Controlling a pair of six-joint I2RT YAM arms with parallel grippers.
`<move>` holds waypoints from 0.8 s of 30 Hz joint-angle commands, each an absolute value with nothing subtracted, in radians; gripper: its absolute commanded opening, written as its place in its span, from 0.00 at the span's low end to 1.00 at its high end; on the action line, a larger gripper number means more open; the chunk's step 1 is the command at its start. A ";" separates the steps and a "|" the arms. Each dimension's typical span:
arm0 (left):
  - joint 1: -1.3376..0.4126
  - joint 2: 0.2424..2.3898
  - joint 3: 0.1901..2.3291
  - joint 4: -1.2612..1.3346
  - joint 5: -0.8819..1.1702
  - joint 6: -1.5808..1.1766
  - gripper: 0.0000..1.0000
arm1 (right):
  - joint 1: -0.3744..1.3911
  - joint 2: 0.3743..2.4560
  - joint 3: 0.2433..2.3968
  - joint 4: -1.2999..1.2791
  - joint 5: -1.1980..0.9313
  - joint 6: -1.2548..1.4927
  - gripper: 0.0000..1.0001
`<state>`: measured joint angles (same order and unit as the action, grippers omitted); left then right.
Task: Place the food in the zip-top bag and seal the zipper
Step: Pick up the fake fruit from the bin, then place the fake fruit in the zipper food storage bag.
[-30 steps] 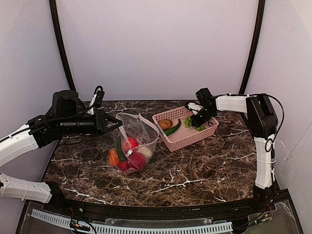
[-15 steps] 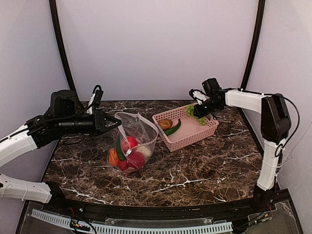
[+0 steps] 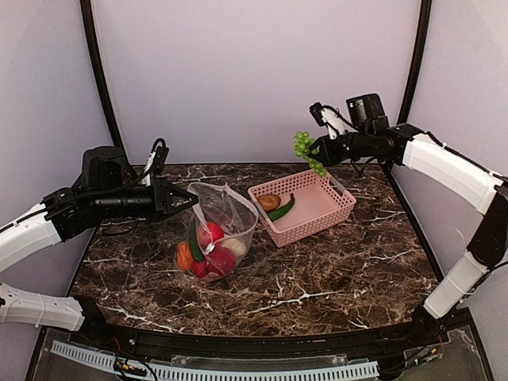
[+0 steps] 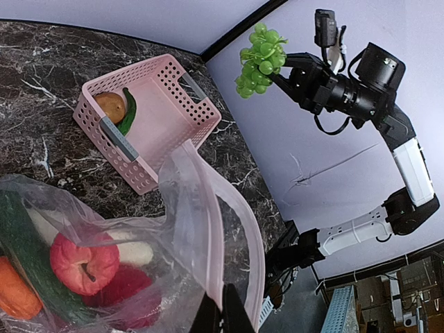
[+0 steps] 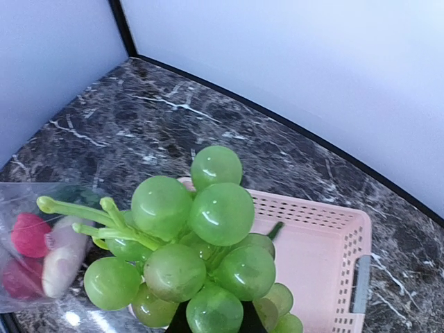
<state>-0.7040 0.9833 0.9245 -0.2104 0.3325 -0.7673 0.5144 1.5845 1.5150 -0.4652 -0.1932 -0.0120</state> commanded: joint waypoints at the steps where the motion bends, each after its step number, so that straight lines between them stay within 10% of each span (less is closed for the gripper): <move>1: -0.698 0.982 0.911 -0.178 0.355 -0.769 0.01 | 0.634 1.501 1.496 -0.445 -0.241 0.070 0.00; 24: -0.699 0.938 0.852 -0.139 0.363 -0.793 0.01 | 1.079 1.525 1.500 -0.202 -0.268 0.302 0.00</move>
<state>-0.7040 0.9516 0.8734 -0.1726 0.3515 -0.7872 1.0401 1.4822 1.5043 -0.2974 -0.2672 0.2584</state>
